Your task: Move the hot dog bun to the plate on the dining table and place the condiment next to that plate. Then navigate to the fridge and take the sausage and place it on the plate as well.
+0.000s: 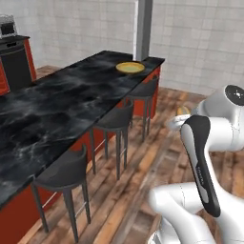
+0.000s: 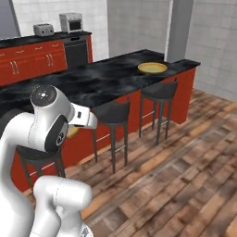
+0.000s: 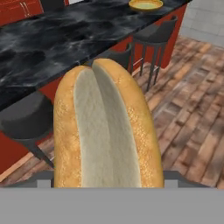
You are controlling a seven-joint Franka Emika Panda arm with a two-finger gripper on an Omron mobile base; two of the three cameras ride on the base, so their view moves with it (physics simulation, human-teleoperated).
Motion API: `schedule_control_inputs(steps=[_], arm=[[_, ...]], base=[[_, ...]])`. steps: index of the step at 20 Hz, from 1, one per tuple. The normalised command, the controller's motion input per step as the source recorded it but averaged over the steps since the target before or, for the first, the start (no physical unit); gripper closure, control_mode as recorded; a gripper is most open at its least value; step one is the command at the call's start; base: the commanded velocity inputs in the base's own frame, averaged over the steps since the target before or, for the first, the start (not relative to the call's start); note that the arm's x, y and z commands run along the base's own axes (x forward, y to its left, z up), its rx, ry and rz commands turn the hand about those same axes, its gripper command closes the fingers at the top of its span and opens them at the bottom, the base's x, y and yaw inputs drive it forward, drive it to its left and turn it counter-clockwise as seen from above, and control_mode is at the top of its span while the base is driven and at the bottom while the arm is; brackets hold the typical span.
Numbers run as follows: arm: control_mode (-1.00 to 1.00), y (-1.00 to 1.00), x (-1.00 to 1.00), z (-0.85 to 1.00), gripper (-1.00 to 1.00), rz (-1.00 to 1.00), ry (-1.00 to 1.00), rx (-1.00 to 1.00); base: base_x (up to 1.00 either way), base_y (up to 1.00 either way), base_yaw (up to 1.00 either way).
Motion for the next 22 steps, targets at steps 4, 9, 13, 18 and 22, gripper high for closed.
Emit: schedule_control_inputs(steps=[4, 9, 13, 18, 22], arm=[[1.0, 0.0, 0.0, 0.0, 1.0, 0.0, 0.0, 0.0], [1.0, 0.0, 0.0, 0.0, 1.0, 0.0, 0.0, 0.0], [1.0, 0.0, 0.0, 0.0, 1.0, 0.0, 0.0, 0.0], [1.0, 0.0, 0.0, 0.0, 1.0, 0.0, 0.0, 0.0], [1.0, 0.0, 0.0, 0.0, 1.0, 0.0, 0.0, 0.0]], base=[[0.57, -0.91, 0.3], [0.67, -0.86, 0.32], [0.7, -0.85, 0.31], [0.73, -0.85, 0.3], [0.69, -0.83, 0.31]])
